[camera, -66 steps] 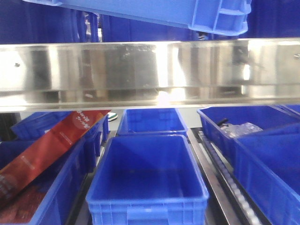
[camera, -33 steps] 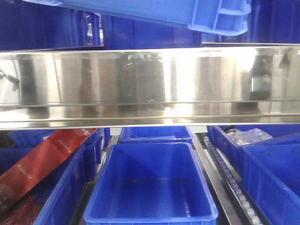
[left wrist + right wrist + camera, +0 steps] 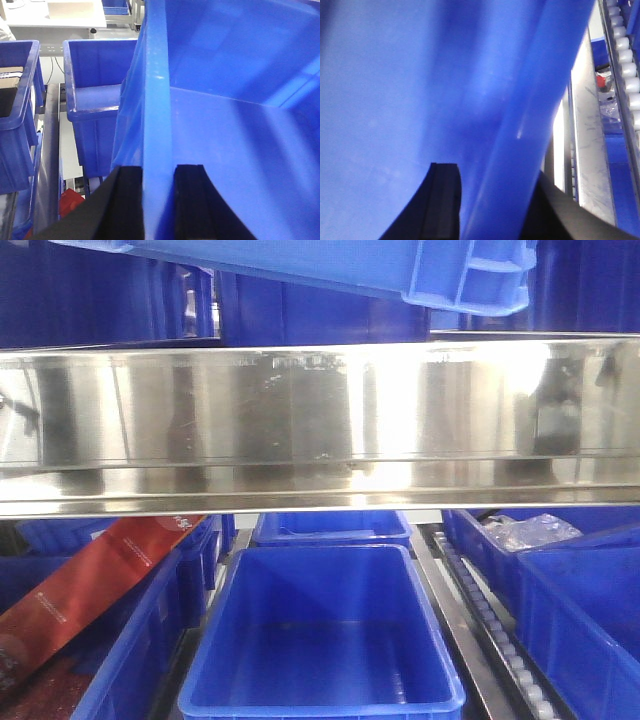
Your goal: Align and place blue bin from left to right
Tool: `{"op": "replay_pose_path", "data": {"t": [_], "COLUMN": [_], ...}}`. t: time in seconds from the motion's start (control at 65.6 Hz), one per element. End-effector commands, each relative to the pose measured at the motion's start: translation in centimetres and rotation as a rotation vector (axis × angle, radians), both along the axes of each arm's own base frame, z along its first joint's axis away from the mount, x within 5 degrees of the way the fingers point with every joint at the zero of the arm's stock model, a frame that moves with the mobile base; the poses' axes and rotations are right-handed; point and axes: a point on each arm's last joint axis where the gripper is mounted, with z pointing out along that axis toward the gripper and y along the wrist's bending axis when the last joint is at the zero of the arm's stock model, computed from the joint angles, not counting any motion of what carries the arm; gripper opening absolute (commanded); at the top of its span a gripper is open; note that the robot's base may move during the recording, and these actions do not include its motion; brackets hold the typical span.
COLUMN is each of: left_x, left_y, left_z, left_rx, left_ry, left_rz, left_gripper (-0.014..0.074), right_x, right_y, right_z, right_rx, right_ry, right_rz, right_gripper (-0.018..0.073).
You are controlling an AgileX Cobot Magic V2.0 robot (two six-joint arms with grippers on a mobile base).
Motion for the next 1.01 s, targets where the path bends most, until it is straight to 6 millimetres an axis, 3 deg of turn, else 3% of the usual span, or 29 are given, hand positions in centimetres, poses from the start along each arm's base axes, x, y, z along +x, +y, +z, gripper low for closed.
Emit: {"op": "replay_pose_path", "data": {"t": [0.0, 0.594, 0.747, 0.99], "left_x": [-1.1, -1.1, -1.3, -1.2], "left_y": [-1.2, -1.2, -1.0, 0.9], "left_z": [2.6, 2.5, 1.2, -0.4], "left_rx": [-0.132, -0.127, -0.079, -0.018], "left_ry": [-0.159, -0.147, -0.009, 0.16], "left_rz": [-0.065, -0.064, -0.058, -0.006], "left_gripper": [-0.0111, -0.0111, -0.0111, -0.0111], "right_x": [-0.5, -0.5, -0.4, 1.2], "right_y": [1.1, 1.2, 0.8, -1.0], "right_z": [2.0, 2.1, 2.1, 1.0], "right_rx": [0.102, 0.111, 0.091, 0.046], "right_ry": [-0.12, -0.129, -0.138, -0.133], "right_rz": [0.034, 0.034, 0.032, 0.002], "right_gripper": [-0.0153, -0.0153, -0.0153, -0.0153]}}
